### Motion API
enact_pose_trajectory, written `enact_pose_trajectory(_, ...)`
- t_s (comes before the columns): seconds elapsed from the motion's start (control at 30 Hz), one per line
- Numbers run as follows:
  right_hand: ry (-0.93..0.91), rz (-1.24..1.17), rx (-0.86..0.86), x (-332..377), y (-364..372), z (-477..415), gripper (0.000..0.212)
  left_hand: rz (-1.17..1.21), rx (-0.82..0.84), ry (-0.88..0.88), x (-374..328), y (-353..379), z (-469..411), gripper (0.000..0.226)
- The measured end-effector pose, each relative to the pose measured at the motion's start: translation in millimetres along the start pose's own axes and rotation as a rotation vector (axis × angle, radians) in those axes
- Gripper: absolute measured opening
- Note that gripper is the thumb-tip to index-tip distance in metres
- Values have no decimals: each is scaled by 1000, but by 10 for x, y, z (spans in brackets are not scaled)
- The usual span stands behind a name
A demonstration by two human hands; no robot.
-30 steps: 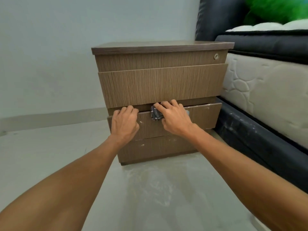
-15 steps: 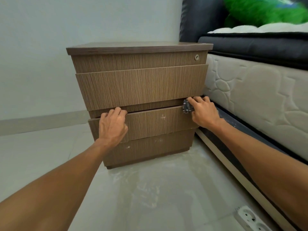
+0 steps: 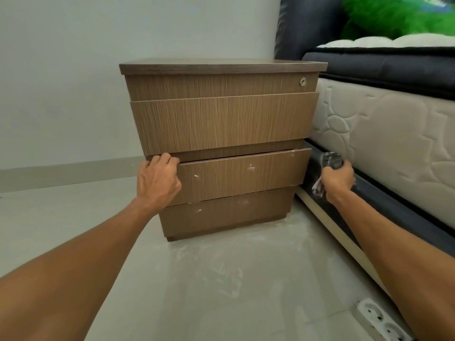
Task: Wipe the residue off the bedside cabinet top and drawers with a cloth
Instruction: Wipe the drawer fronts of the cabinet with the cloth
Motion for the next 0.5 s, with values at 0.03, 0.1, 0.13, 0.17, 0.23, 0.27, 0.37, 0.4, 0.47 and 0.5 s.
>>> enact_pose_trajectory(0.03, 79, -160, -25, -37, 24, 59, 51, -2, -7, -14, 60, -39, 16, 36)
enact_pose_trajectory(0.1, 176, -377, -67, -38, 97, 191, 58, 0, -20, -46, 180, -112, 47, 35)
enact_pose_trajectory(0.13, 195, -437, -70, -10, 162, 265, 60, 7, -25, -57, 234, -144, 63, 35)
enact_pose_trajectory(0.17, 184, -460, -57, 42, 249, 342, 60, 17, -26, -61, 280, -168, 77, 36)
enact_pose_trajectory(0.23, 97, -461, -17, 203, 454, 535, 56, 46, -15, -52, 338, -191, 95, 38)
enact_pose_trajectory(0.27, 49, -458, -8, 280, 559, 638, 52, 62, -7, -43, 354, -194, 98, 40)
enact_pose_trajectory(0.37, -66, -430, -74, 453, 740, 911, 47, 114, -11, -39, 368, -192, 99, 43)
enact_pose_trajectory(0.4, -93, -410, -94, 485, 772, 984, 47, 135, -19, -49, 368, -190, 104, 43)
enact_pose_trajectory(0.47, -149, -382, -78, 526, 842, 1119, 45, 173, -37, -71, 363, -183, 113, 43)
enact_pose_trajectory(0.5, -192, -364, -62, 548, 876, 1198, 44, 187, -45, -81, 362, -180, 113, 43)
Point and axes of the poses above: each hand's wrist, its own z-axis away from the middle knuckle, its own y-axis out of the palm, x = y × z, the point moved 6 cm from there along -z, towards the middle knuckle, and after that the axes turned 15 degrees about z, right-handed, at the moved point
